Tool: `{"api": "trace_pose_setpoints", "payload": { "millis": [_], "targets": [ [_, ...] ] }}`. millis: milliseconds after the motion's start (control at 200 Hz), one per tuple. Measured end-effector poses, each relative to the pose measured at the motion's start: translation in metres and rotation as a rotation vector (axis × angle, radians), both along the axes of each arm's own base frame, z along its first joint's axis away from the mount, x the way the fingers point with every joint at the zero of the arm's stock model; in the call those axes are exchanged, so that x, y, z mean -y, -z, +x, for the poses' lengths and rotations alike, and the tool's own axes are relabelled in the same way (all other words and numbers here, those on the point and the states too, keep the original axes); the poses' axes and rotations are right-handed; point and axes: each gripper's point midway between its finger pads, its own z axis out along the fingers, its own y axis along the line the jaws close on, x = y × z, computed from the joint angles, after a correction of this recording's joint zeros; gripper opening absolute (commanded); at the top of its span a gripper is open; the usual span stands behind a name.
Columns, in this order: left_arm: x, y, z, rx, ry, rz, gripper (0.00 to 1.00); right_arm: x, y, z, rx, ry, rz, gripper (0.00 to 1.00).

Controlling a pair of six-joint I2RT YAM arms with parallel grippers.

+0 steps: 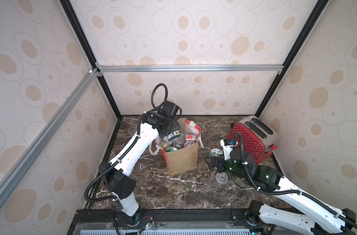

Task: Take out the seed jars from the canvas bag
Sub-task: Pick up the seed jar from the canvas bag.

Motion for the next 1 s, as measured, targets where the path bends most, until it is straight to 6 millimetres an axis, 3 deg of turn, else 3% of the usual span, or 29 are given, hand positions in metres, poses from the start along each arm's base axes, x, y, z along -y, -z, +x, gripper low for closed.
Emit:
{"api": "trace_pose_setpoints", "payload": {
  "millis": [300,555,800,1000],
  "targets": [
    [0.021,-0.065,-0.020,0.190,0.062,-0.322,0.64,-0.047,-0.045,0.014,0.016,-0.103,0.099,1.00],
    [0.041,-0.084,-0.027,0.395,0.257,-0.402,0.62,-0.074,-0.081,0.014,0.013,-0.224,0.149,1.00],
    [0.066,-0.075,-0.054,0.605,0.523,-0.346,0.60,-0.043,-0.118,0.035,-0.034,-0.212,0.295,1.00],
    [0.105,-0.090,-0.091,0.801,0.732,-0.244,0.55,-0.032,-0.164,0.028,-0.051,-0.270,0.344,1.00]
  ]
}}
